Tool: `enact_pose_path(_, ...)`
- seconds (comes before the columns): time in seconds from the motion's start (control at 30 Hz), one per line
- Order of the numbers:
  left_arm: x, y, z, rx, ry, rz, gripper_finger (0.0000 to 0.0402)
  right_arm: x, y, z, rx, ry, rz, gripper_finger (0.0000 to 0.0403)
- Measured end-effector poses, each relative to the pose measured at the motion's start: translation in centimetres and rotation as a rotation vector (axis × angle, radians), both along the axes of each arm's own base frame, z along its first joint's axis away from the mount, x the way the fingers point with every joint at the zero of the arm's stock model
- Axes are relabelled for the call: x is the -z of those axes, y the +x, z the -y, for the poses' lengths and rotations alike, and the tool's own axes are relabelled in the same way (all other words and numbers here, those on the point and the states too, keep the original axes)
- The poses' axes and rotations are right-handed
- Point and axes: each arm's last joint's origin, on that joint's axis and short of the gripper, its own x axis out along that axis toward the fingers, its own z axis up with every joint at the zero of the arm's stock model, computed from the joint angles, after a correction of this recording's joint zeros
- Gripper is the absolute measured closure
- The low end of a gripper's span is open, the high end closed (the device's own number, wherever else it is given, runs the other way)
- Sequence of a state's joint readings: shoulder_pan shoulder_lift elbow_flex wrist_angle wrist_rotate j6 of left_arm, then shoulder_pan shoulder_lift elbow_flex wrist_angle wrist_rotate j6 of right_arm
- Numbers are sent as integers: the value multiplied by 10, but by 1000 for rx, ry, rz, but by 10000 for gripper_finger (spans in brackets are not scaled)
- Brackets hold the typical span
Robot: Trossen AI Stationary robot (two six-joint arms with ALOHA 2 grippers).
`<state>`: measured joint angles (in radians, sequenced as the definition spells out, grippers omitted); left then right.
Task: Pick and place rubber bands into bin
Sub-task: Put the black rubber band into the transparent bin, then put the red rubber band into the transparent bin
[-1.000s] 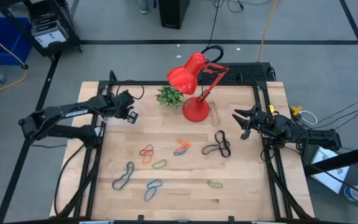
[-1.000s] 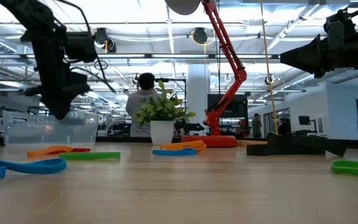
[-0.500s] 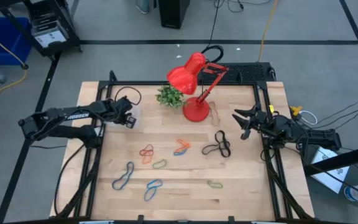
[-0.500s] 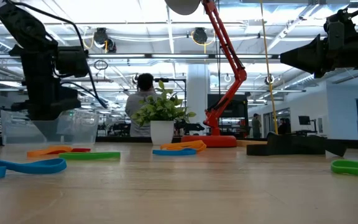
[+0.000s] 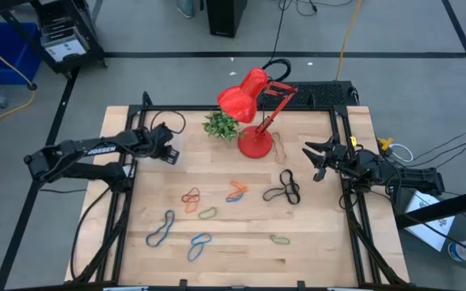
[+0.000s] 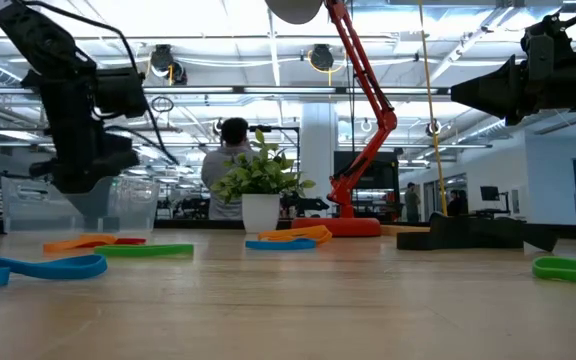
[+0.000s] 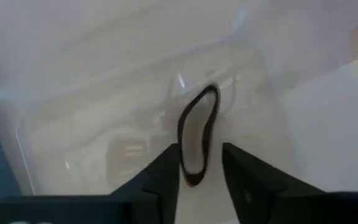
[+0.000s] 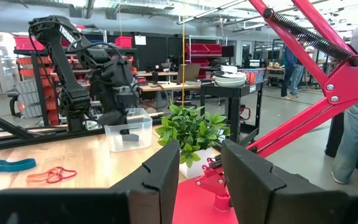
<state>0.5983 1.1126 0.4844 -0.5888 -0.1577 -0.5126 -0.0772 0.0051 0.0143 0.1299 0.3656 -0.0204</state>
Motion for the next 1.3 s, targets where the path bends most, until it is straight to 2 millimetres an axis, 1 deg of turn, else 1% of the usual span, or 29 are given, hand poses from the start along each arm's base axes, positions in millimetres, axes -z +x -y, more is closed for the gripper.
enact_pose_path(0.13, -18, 7, -5, 68, 25, -5, 223, 0, 0, 0, 0, 0, 0, 289)
enact_pose_path(0.27, -50, 16, -8, 157, 14, 11, 194, 0, 0, 0, 0, 0, 0, 289)
enact_pose_path(0.33, -68, 22, -9, 229, 15, 50, 185, 0, 0, 0, 0, 0, 0, 289)
enact_pose_path(0.4, -83, 29, -5, 344, 3, 101, 178, 0, 0, 0, 0, 0, 0, 289)
enact_pose_path(0.47, -95, 37, 0, 502, -12, 160, 174, 0, 0, 0, 0, 0, 0, 289)
enact_pose_path(0.57, -105, 46, 13, 724, -33, 242, 172, 0, 0, 0, 0, 0, 0, 289)
enact_pose_path(0.67, -106, 52, 26, 857, -52, 266, 173, 0, 0, 0, 0, 0, 0, 289)
enact_pose_path(0.8, -105, 57, 42, 899, -57, 252, 172, 0, 0, 0, 0, 0, 0, 289)
enact_pose_path(0.93, -105, 64, 58, 942, 31, 208, 176, 0, 0, 0, 0, 0, 1, 289)
enact_pose_path(1.07, -104, 76, 73, 1000, 97, 199, 196, 0, 0, 0, 0, 0, 1, 289)
enact_pose_path(1.2, -92, 92, 88, 1065, 87, 194, 227, 0, 0, 0, 0, 0, 1, 289)
enact_pose_path(1.3, -75, 105, 93, 1070, 67, 120, 249, 0, 0, 0, 0, 0, 1, 289)
